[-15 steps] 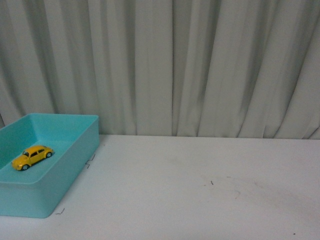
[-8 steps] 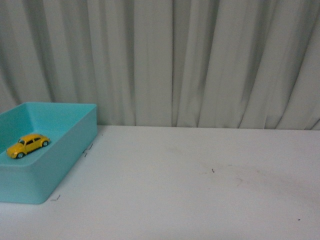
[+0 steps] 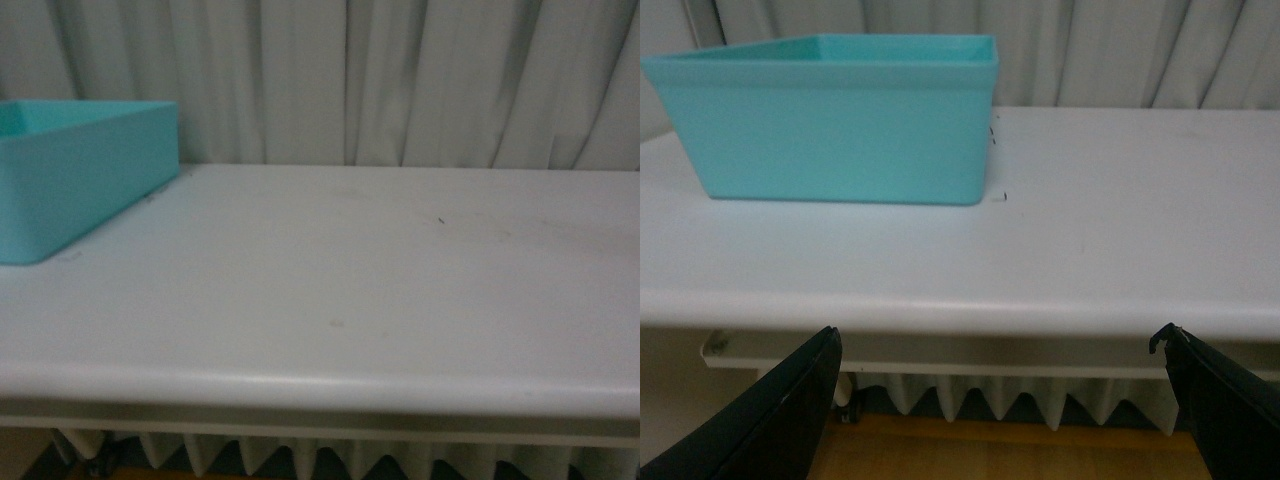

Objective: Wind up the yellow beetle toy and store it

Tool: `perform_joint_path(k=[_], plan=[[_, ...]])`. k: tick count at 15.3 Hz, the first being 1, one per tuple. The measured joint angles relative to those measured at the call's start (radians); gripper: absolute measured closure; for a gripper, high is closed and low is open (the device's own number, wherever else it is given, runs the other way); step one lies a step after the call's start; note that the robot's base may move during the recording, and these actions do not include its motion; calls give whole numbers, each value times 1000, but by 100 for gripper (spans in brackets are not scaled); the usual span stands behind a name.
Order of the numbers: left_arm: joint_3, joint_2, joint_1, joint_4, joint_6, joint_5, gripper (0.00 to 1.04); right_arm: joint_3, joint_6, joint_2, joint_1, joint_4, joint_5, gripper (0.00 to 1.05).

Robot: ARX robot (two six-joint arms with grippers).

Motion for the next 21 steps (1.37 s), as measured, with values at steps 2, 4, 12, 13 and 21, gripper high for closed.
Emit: perform_joint_path(k=[2,4,12,13,21], plan=[[0,0,0,2,0,-2,7,0,0,0,0,1,0,6],[0,0,0,0,0,0,7,0,0,0,0,1,0,6],[0,0,0,-3,-1,-2,7,0,0,0,0,-3,0,6],[0,0,0,-2,0,-3,7,0,1,0,0,-2,0,6],[0,0,0,0,0,-2,7,0,1,0,0,-1,0,6]])
